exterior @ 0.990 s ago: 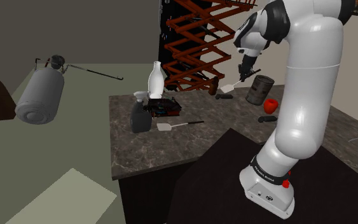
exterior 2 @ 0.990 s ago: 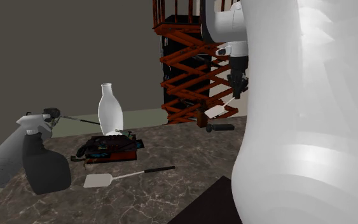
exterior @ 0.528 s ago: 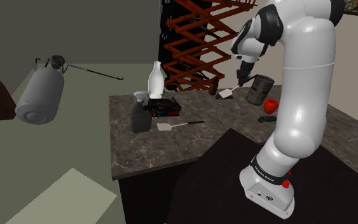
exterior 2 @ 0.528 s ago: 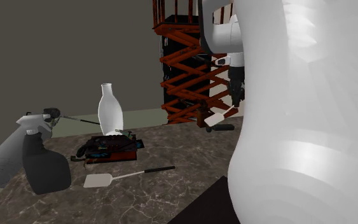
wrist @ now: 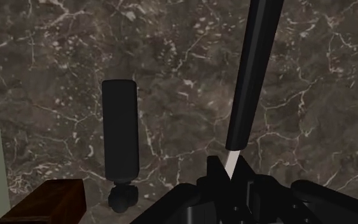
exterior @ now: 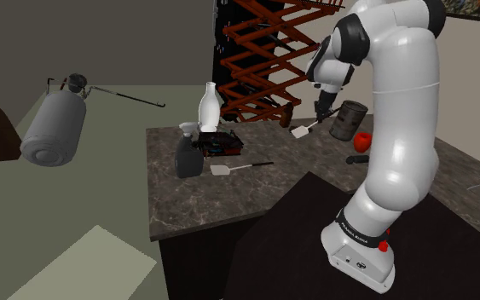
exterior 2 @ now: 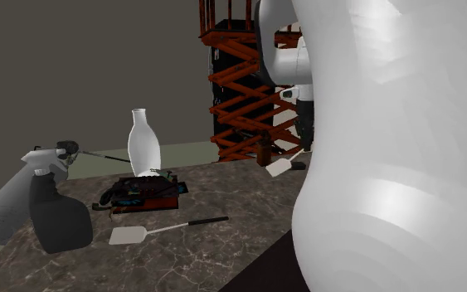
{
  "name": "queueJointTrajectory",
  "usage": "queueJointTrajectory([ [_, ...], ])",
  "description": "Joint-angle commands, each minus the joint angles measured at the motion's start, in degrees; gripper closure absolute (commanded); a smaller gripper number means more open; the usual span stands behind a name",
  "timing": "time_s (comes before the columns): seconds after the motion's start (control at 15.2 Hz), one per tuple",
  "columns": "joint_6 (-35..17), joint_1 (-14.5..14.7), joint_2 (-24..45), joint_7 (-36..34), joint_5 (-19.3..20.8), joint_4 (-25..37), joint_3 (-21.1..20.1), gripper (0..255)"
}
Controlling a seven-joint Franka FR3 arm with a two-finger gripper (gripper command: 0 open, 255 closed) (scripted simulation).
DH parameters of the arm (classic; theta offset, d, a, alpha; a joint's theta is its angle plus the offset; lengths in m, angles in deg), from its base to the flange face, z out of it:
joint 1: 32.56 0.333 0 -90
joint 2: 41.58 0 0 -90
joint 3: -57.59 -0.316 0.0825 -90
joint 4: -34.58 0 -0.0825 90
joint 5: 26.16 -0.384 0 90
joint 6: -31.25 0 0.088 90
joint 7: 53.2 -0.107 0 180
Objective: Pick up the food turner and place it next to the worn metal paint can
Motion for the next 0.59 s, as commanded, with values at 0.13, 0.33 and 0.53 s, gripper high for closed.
queueJointTrajectory([
  [0.13, -2.1, -1.5, 2.1, 1.3, -2.1, -0.4, -1.9, 255],
  [0.33, -3.6, -2.6, 3.7, 2.1, -3.7, -0.5, -3.3, 255],
  [0.53, -5.1, -3.7, 5.2, 3.0, -5.2, -0.6, -4.8, 255],
])
